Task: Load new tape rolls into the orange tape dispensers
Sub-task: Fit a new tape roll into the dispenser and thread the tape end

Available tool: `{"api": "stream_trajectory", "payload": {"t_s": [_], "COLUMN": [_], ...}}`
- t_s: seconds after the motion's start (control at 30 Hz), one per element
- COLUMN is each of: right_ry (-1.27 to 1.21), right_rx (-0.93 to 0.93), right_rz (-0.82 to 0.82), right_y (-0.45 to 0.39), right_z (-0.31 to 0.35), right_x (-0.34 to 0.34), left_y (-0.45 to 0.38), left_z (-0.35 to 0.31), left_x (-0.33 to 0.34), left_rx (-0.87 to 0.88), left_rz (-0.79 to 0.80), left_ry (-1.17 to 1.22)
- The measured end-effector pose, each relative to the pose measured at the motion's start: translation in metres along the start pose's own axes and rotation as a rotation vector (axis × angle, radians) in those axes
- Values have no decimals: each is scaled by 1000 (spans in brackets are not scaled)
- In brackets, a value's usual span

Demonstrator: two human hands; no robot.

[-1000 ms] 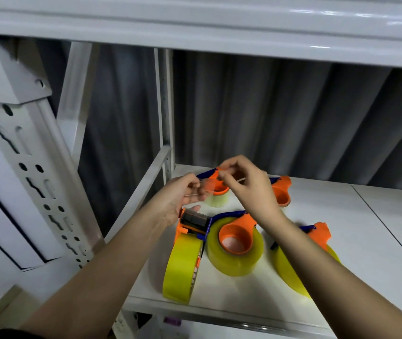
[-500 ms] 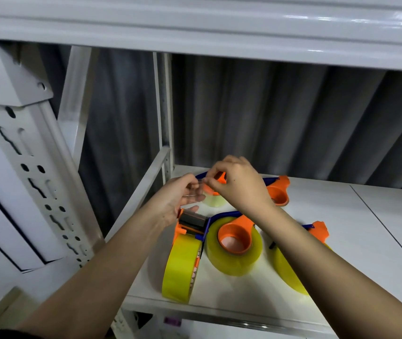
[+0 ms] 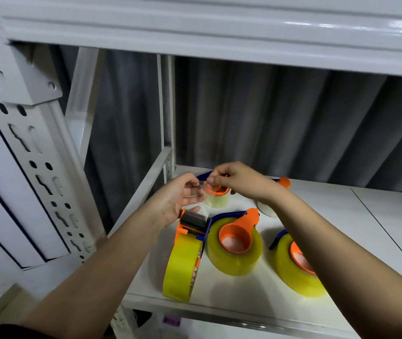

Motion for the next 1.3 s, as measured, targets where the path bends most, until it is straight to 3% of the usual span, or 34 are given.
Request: {"api": "stream_trajectory", "payload": {"t_s": [0.43, 0.57, 0.87, 0.93, 1.1, 1.3], "right_ry": [-157, -101, -91, -168, -664, -669], "right_rx": [81, -4, 56, 93, 294, 305], "right_rz": [10, 10, 101, 128, 249, 246], "right_y": [0, -5, -7, -8, -7, -10], "right_z": [-4, -3, -17, -22, -45, -55], "right_x": [6, 7, 13, 16, 42, 49], "left_y": [-2, -4, -4, -5, -5, -7], "left_z": [2, 3, 1, -1, -4, -2], "left_x": [-1, -1, 3, 3, 3, -1], "left_rx": [-11, -15, 19, 59, 118, 84], "left_rz": [14, 18, 112, 82, 82, 55], "left_ry": [9, 6, -19, -73, -112, -147]}}
Point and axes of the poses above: each hand's wrist, its own y-axis away from the middle knuckle, its own x-axis out of the palm, z = x × y, the point moved 10 cm from there along -y, towards the middle knuckle, and after that the axes turned 9 degrees about -y, right-handed, at the moved point
